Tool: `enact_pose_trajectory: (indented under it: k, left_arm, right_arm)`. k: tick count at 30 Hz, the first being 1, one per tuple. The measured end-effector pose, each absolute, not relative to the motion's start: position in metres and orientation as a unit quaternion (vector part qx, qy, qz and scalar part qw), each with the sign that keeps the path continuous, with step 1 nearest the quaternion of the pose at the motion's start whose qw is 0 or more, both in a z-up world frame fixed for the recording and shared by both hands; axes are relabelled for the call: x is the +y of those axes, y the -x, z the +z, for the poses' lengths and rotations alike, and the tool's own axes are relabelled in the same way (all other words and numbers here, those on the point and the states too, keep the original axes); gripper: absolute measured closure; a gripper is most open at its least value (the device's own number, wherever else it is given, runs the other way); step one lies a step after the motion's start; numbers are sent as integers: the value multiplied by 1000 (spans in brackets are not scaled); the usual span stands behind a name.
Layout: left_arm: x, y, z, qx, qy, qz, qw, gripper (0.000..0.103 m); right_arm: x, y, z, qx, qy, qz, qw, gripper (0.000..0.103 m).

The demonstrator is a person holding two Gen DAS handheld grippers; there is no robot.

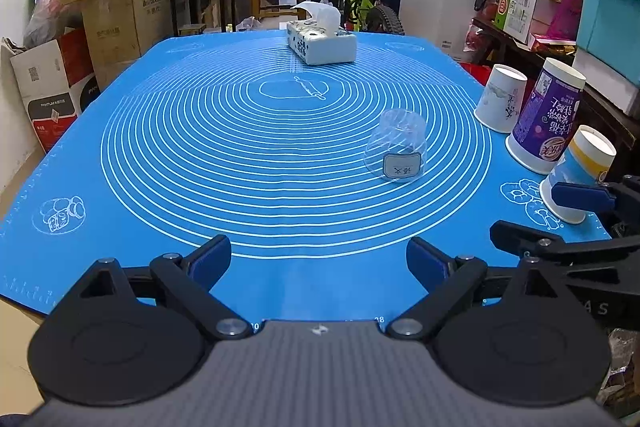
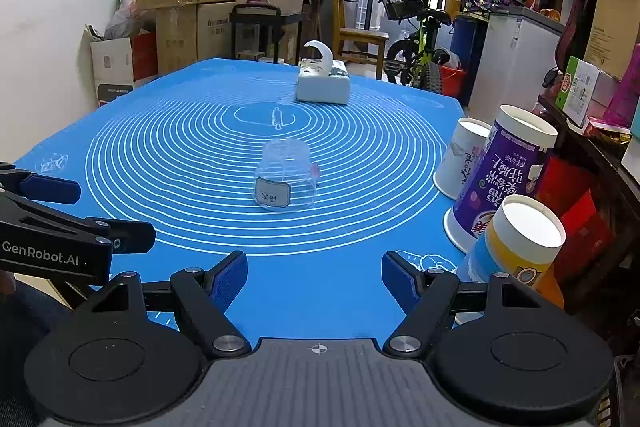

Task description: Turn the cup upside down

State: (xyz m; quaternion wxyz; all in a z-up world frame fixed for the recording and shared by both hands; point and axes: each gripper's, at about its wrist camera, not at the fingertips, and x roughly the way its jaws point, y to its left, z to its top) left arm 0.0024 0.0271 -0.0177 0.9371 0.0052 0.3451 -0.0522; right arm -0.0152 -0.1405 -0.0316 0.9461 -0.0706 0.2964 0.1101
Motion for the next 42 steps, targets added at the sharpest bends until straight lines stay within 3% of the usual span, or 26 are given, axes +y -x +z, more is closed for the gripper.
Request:
enact_pose_trajectory:
  k: [42]
  left_arm:
    - [23, -3, -21, 349, -11, -58, 935, 9]
  right_arm:
    - [-144, 12, -32, 304, 67, 108, 944, 24]
